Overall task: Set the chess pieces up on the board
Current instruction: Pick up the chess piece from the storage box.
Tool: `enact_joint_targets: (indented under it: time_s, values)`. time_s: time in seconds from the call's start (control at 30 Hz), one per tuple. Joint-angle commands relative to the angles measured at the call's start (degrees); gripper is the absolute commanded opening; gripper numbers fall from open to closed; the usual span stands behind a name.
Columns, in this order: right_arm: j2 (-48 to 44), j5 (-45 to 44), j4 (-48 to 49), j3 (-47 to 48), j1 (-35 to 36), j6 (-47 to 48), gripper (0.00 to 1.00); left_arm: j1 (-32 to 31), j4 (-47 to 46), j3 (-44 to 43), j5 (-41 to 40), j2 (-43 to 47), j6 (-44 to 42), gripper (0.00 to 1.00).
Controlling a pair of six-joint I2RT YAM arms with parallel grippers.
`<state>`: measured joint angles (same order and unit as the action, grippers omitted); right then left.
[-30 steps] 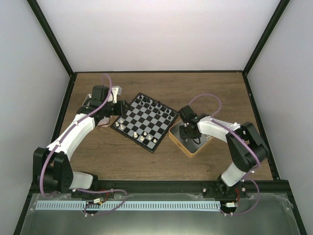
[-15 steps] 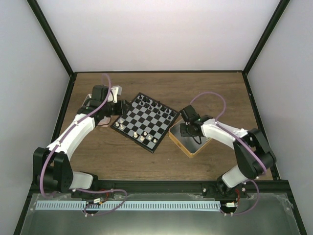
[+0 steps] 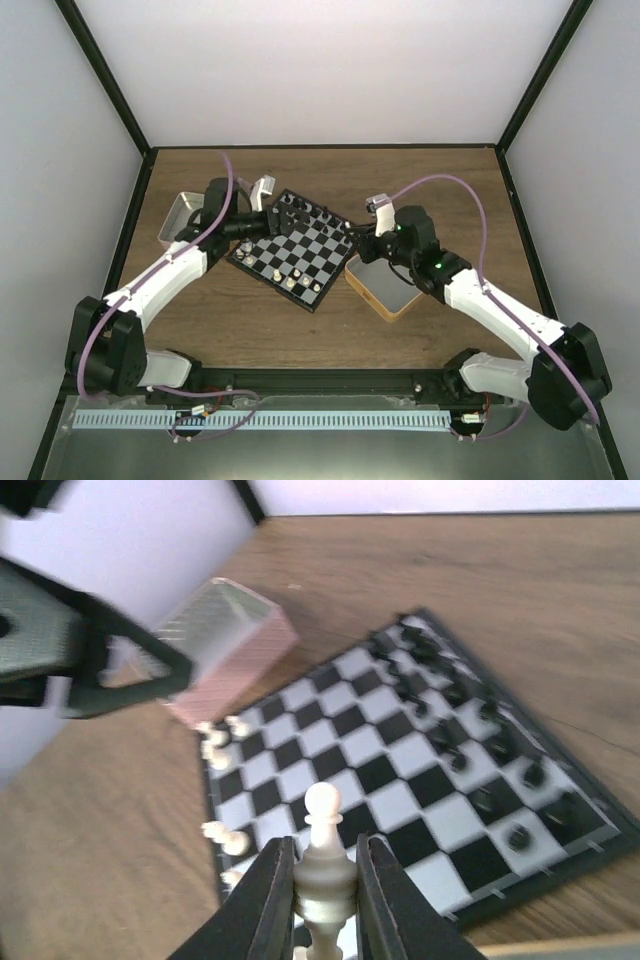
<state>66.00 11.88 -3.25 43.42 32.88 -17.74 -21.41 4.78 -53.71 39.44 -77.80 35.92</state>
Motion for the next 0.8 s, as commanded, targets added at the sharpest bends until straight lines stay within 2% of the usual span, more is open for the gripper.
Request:
enact_joint_targets:
  time_s: [0.0,0.2,0.33,0.6,0.77]
  values:
    - [1.10,14.21,10.62,1.10,1.67,4.27,0.12,-1.37,-13.46,2.45,7.26,1.39,10.41,0.81]
    - [4.67,20.33,14.18,3.96,4.20,7.51,0.12,-2.53,-14.30,2.85,10.61,0.13,13.76,0.82]
    - [7.31,20.59,13.63,6.17,5.15,8.61,0.12,-2.89,-14.06,2.74,12.18,-0.33,14.47,0.67]
    - [10.01,20.51,13.18,8.09,5.35,8.82,0.12,-3.13,-8.00,2.19,11.76,-1.01,9.65,0.39]
    - [11.18,20.47,12.91,8.84,5.36,8.87,0.12,-3.20,-7.76,2.30,12.12,-1.12,9.37,0.26]
